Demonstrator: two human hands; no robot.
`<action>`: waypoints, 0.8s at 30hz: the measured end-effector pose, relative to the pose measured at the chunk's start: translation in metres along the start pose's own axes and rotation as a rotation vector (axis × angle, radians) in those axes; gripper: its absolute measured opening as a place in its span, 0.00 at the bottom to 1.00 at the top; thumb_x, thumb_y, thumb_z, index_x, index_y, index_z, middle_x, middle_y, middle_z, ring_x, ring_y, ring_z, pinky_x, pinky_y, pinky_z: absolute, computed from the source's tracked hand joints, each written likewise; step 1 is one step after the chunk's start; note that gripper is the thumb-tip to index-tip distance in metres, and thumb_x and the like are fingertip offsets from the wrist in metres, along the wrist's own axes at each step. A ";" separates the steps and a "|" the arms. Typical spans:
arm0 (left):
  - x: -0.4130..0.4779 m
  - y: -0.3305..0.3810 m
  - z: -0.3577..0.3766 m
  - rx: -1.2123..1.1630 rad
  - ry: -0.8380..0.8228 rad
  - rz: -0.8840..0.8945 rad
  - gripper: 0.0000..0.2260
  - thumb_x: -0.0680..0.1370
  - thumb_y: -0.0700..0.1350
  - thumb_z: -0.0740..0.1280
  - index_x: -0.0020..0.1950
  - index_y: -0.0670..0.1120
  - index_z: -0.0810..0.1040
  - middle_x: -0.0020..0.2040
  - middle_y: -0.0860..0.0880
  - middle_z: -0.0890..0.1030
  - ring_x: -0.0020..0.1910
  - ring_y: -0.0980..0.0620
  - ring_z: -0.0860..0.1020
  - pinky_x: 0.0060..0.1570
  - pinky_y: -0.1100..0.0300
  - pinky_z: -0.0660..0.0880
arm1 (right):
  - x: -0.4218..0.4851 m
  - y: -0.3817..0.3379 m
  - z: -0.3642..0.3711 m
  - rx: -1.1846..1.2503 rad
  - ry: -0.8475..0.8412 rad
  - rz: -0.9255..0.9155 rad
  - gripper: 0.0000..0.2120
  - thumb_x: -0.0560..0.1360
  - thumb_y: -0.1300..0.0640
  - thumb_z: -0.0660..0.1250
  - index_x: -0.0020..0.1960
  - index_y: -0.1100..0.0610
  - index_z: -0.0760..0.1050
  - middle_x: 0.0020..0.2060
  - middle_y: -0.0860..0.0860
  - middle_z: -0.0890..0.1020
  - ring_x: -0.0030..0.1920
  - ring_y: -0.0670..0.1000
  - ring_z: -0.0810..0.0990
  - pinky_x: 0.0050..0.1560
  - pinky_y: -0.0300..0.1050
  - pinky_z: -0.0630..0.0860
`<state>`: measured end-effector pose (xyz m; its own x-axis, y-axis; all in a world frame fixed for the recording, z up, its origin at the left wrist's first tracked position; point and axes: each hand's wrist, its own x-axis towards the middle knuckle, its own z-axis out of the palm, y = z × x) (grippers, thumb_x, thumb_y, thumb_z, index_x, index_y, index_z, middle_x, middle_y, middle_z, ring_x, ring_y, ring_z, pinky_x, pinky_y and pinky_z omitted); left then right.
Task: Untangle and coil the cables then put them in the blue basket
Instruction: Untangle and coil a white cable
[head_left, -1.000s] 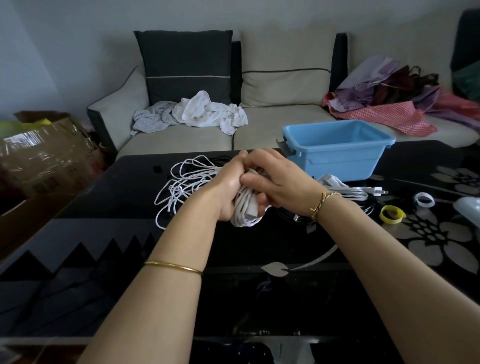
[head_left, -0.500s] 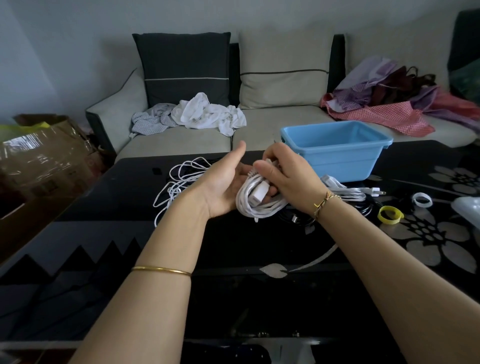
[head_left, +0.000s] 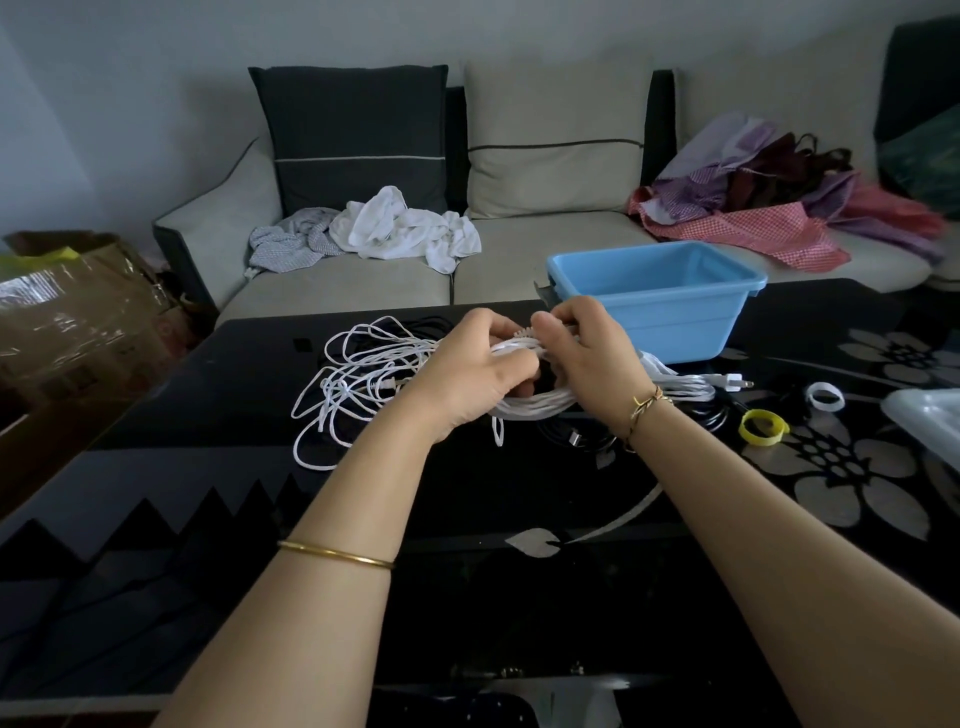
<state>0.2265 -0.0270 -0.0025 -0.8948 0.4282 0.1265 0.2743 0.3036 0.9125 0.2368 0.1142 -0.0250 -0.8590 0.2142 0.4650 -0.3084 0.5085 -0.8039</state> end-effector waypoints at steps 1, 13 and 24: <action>0.001 0.000 0.004 -0.006 0.025 0.017 0.09 0.73 0.40 0.67 0.52 0.47 0.72 0.44 0.49 0.81 0.36 0.57 0.81 0.42 0.60 0.77 | 0.001 0.002 0.000 0.016 0.026 0.018 0.10 0.78 0.52 0.63 0.47 0.59 0.70 0.36 0.48 0.74 0.35 0.47 0.72 0.38 0.40 0.69; 0.025 0.001 0.065 -0.205 0.013 0.113 0.10 0.76 0.47 0.70 0.52 0.43 0.77 0.40 0.51 0.81 0.37 0.56 0.80 0.42 0.61 0.75 | -0.006 0.031 -0.050 0.027 0.287 0.173 0.12 0.77 0.50 0.63 0.44 0.59 0.69 0.34 0.47 0.73 0.37 0.49 0.72 0.41 0.46 0.72; 0.043 0.025 0.136 -0.461 -0.071 -0.084 0.09 0.71 0.44 0.74 0.46 0.42 0.79 0.34 0.52 0.80 0.31 0.60 0.75 0.26 0.70 0.67 | -0.020 0.060 -0.097 0.035 0.455 0.257 0.12 0.77 0.52 0.64 0.37 0.53 0.65 0.34 0.49 0.73 0.38 0.51 0.73 0.42 0.48 0.73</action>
<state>0.2425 0.1146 -0.0269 -0.8764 0.4805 0.0330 0.0027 -0.0635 0.9980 0.2752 0.2213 -0.0470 -0.6466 0.6730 0.3591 -0.1312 0.3657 -0.9215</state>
